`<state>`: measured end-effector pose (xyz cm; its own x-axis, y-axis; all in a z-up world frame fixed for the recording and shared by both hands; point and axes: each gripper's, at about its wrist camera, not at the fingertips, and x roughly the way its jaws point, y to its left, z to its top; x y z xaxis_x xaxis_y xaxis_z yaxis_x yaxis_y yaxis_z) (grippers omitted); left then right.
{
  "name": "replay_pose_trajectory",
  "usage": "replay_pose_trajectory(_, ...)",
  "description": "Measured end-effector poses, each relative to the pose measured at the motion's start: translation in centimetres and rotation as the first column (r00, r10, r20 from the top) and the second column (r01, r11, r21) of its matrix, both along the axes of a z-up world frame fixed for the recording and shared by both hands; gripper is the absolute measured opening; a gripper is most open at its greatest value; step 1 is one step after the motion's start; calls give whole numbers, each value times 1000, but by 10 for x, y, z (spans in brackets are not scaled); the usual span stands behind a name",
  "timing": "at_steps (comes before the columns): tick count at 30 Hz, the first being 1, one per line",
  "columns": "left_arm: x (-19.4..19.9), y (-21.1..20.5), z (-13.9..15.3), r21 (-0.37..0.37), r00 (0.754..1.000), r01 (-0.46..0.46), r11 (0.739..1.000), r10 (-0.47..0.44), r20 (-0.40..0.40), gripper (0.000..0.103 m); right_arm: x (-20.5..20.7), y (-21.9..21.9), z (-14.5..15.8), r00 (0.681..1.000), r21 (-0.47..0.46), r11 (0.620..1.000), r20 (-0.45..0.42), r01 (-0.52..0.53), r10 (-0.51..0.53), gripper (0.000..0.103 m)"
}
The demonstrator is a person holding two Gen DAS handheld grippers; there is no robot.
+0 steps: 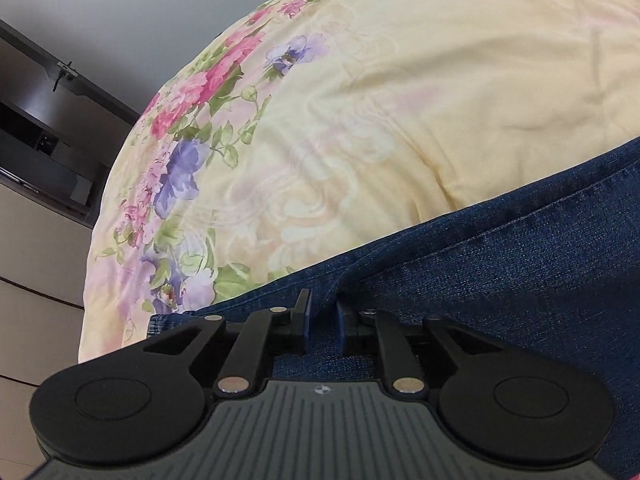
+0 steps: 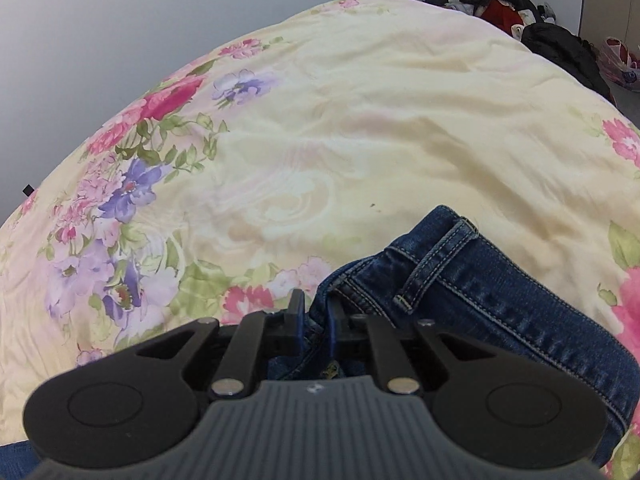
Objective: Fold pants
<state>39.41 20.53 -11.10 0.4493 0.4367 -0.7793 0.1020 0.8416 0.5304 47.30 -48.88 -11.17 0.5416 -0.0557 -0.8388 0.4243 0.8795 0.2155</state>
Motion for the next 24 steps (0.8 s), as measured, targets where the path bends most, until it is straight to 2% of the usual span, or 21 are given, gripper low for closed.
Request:
replay_pose_trajectory(1, -2, 1, 0, 9, 1000, 6, 1000, -6, 5, 27, 1, 1, 0, 1000, -1, 1000, 1, -3, 3, 11)
replay_pose_trajectory(2, -2, 1, 2, 23, 1000, 11, 1000, -12, 18, 38, 0, 3, 1, 1000, -5, 1000, 0, -3, 3, 12)
replay_pose_trajectory(3, -3, 1, 5, 37, 999, 13, 999, -15, 38, 59, 0, 4, 2, 1000, -8, 1000, 3, -9, 9, 22)
replay_pose_trajectory(4, -6, 2, 10, 45, 998, 13, 999, -16, 63, 71, -2, 8, 7, 1000, -10, 1000, 20, -23, 23, 32)
replay_pose_trajectory(5, -9, 3, 17, 44, 996, 13, 999, -17, 88, 83, -4, 13, 12, 999, -21, 999, 37, -33, 34, 47)
replay_pose_trajectory(6, -12, 4, 24, 36, 993, 15, 999, -19, 113, 83, -8, 20, 19, 997, -42, 998, 54, -50, 52, 52)
replay_pose_trajectory(10, -31, 14, 60, -40, 984, 4, 999, 3, 179, 83, -23, 55, 50, 981, -163, 974, 80, -160, 175, 55)
replay_pose_trajectory(12, -44, 25, 75, -75, 979, -9, 997, 24, 205, 83, -37, 74, 61, 968, -191, 958, 86, -215, 235, 58)
replay_pose_trajectory(16, -76, 63, 97, -197, 962, -87, 977, 133, 238, 81, -71, 115, 65, 936, -245, 913, 54, -326, 348, 58)
replay_pose_trajectory(18, -93, 87, 100, -260, 945, -146, 954, 212, 248, 76, -89, 133, 60, 923, -279, 890, 31, -360, 383, 58)
replay_pose_trajectory(21, -120, 124, 95, -358, 907, -228, 905, 331, 259, 70, -111, 153, 49, 910, -305, 867, 4, -394, 414, 57)
replay_pose_trajectory(24, -137, 155, 86, -440, 877, -260, 860, 401, 266, 69, -125, 161, 39, 906, -311, 857, -26, -410, 424, 51)
